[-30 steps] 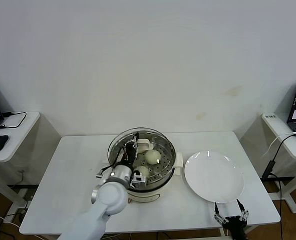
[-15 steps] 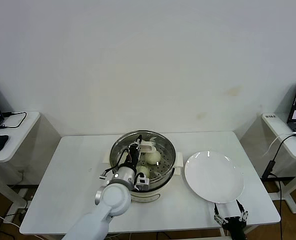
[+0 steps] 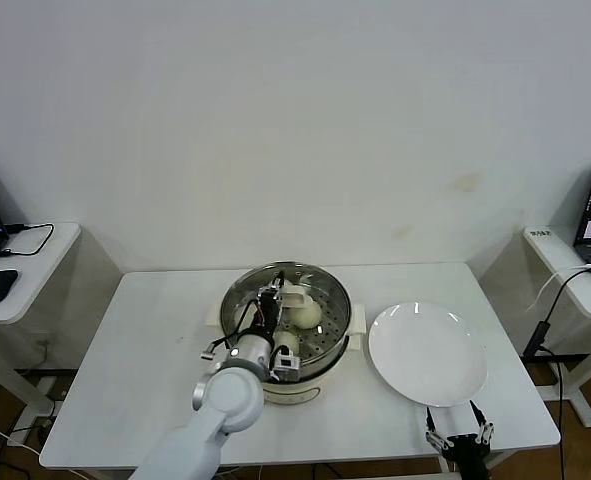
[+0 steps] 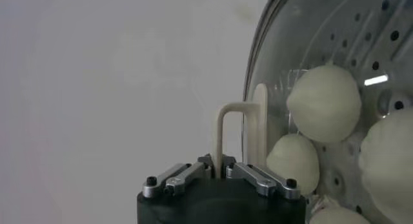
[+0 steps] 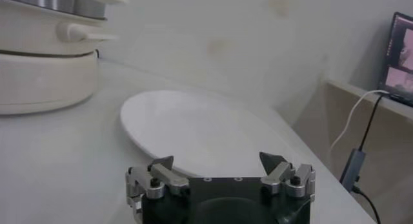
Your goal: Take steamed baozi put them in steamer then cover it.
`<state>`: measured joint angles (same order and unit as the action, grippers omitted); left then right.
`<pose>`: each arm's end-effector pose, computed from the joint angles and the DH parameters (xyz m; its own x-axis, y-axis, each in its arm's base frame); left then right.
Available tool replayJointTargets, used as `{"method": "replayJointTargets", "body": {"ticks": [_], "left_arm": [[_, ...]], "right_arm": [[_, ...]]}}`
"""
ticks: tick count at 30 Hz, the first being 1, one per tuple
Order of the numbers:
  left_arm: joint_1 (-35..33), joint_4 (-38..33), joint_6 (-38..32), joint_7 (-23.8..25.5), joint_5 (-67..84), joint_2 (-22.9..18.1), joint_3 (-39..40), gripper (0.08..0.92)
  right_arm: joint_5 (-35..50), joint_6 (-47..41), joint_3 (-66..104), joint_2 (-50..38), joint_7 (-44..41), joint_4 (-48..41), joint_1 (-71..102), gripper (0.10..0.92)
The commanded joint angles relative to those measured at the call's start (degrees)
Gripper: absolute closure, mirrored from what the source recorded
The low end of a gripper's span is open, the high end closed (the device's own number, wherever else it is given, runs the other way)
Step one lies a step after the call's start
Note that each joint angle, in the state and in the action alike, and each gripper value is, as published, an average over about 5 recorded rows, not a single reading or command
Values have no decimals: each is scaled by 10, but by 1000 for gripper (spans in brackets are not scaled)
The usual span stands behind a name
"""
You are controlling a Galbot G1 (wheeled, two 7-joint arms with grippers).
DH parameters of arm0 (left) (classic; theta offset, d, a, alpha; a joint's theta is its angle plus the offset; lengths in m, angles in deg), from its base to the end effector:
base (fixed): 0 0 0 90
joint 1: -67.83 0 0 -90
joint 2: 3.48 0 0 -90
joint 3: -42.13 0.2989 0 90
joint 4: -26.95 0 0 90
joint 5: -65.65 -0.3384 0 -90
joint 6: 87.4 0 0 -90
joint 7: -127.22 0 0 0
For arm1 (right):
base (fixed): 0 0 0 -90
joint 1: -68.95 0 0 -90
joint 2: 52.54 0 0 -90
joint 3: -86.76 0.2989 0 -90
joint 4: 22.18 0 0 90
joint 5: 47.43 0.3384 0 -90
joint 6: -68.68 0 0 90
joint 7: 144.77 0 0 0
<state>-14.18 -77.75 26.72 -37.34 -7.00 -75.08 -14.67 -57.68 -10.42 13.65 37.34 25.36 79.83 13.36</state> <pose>0.3072 -0.1028 -0.2181 -0.9739 0.2127 0.0797 0.0848 0.0151 0.9963 0.1323 -0.0966 -0.3673 -0.9686 0.0718 0.2381 -0.0004 0.9569 -0.2903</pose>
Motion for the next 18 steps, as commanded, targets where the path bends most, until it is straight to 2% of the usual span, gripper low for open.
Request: {"method": "replayJointTargets", "body": {"ticks": [1, 9, 18], "left_arm": [[-6, -9, 3, -8, 11, -3, -3, 726], [-44, -63, 3, -15, 31, 20, -22, 501], [-155, -188, -9, -54, 125, 68, -61, 244]], "right_arm": [[-2, 0, -2, 0, 0, -1, 0, 203], [-5, 0, -3, 0, -1, 1, 1, 203], [-7, 1, -4, -1, 0, 2, 3, 203]]}}
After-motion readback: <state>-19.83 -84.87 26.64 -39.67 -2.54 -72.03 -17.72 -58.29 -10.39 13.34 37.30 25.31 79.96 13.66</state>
